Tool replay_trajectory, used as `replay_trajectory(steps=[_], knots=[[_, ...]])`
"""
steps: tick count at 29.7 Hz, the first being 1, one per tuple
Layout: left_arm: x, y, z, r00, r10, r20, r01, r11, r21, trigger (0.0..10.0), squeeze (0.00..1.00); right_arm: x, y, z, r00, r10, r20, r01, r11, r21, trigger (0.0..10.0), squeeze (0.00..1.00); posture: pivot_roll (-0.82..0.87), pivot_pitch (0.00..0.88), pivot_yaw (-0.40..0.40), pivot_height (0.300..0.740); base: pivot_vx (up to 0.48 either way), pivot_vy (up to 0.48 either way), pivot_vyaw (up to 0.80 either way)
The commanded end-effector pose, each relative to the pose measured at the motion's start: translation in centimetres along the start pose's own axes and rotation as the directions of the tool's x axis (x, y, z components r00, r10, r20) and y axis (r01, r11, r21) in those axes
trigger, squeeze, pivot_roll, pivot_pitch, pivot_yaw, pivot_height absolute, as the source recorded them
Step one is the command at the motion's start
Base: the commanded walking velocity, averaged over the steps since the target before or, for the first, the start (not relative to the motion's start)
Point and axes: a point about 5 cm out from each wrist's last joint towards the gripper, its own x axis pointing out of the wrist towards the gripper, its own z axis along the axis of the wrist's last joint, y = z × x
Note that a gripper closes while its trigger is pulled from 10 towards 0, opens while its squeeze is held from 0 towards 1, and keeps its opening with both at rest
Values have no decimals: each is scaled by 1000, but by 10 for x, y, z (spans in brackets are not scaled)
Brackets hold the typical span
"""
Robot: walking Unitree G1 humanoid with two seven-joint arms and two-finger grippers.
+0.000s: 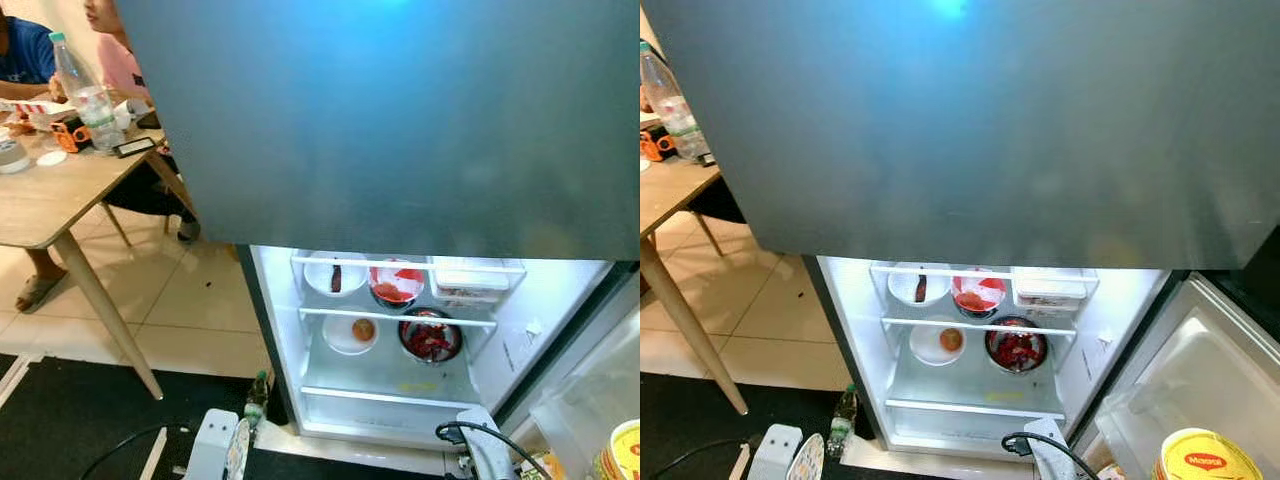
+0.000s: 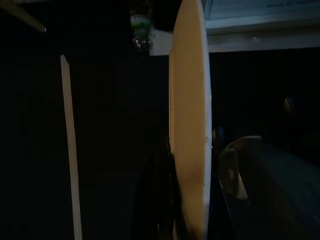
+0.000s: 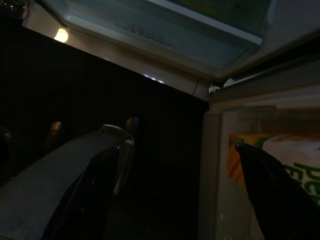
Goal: Restocking fridge
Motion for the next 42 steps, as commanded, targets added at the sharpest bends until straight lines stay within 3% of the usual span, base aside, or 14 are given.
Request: replay_trajectory(steps=[1, 14, 28, 42], knots=[[-2, 10, 0, 1000, 17, -2, -17, 1000, 1, 10000, 0, 1, 3, 3, 1000, 9, 11, -9, 1000, -4, 10000, 0, -15, 0, 29, 740, 0, 0, 0], [-8, -11, -43, 990, -49, -135, 53, 998, 23, 10000, 0, 1, 4, 1, 1000, 16, 4, -16, 1000, -7, 10000, 0, -17, 0, 26, 740, 0, 0, 0], [-6, -4, -32, 994, -19, -112, 24, 999, 41, 10000, 0, 1, 5, 0, 1000, 17, 2, -17, 1000, -2, 10000, 0, -9, 0, 30, 740, 0, 0, 0], [-10, -6, -47, 989, -18, -150, 22, 999, 30, 10000, 0, 1, 6, -2, 1000, 15, -3, -15, 1000, 3, 10000, 0, -8, 0, 26, 740, 0, 0, 0]])
